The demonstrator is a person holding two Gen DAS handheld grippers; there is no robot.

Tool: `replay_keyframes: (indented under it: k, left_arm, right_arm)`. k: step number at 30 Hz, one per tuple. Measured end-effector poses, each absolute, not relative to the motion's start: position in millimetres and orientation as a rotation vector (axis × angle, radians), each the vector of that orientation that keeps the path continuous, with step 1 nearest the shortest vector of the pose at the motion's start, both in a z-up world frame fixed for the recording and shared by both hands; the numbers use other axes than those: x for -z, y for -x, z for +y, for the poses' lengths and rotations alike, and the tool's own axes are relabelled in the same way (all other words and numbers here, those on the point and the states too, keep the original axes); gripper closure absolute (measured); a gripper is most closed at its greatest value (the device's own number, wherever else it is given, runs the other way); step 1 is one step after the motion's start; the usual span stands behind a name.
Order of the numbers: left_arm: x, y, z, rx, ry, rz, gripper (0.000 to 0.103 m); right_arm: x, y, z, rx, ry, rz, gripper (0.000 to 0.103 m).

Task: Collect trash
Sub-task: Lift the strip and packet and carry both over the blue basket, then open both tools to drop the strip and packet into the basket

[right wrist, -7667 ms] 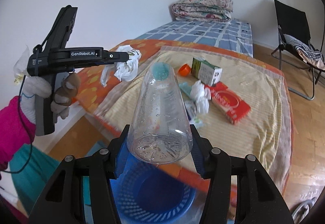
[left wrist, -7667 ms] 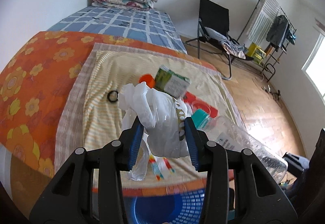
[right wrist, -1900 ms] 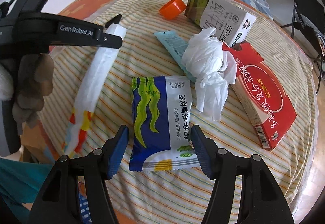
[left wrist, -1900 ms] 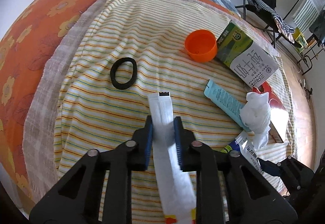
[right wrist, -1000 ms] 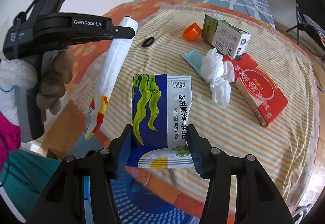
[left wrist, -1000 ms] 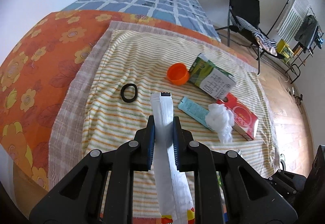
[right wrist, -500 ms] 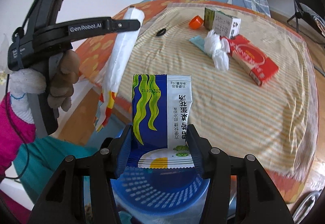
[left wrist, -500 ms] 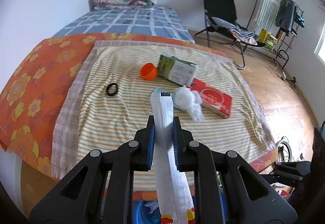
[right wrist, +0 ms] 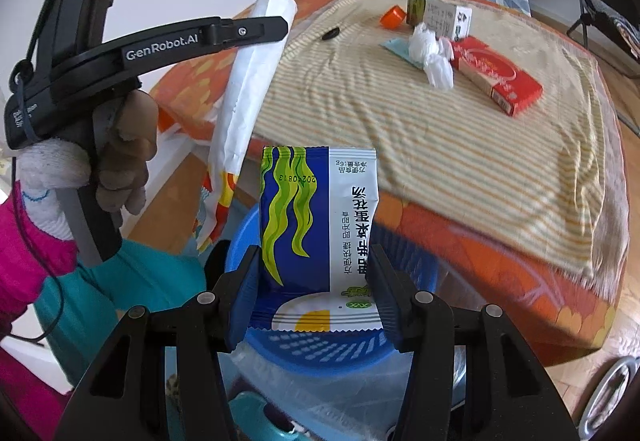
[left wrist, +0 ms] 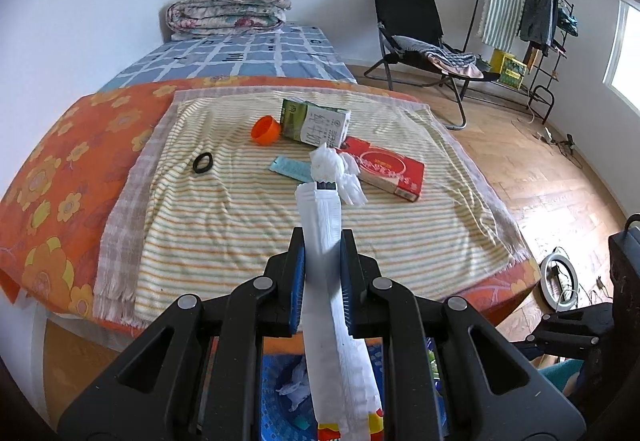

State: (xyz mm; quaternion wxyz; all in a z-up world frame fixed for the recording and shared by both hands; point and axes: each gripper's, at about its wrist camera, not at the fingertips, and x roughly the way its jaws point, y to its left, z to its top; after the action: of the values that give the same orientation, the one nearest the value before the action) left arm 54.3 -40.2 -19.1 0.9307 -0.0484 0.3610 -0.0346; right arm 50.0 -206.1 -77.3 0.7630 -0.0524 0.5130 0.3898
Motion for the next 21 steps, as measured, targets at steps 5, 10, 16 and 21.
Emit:
replay_keyframes:
  k: [5, 10, 16, 21]
  left_arm:
    - [29.9, -44.1, -43.3, 0.070, 0.104, 0.751, 0.089]
    - [41.8, -37.1, -44.4, 0.063, 0.109, 0.761, 0.089]
    - [57.6, -30.4, -45.7, 0.043, 0.107, 0.768, 0.089]
    - [69.6, -26.7, -46.7, 0.036, 0.112, 0.781, 0.089]
  right_arm:
    - [93.4, -40.4, -207.2, -0.842, 0.130, 1.153, 0.051]
    - [111.8, -32.0, -206.5, -0.840, 0.153, 1.193, 0.051]
    - [129.5, -31.3, -207.9, -0.820, 0.169, 1.231, 0.051]
    - [143.4, -33.1, -206.7, -0.807, 0.166, 1.270, 0.051]
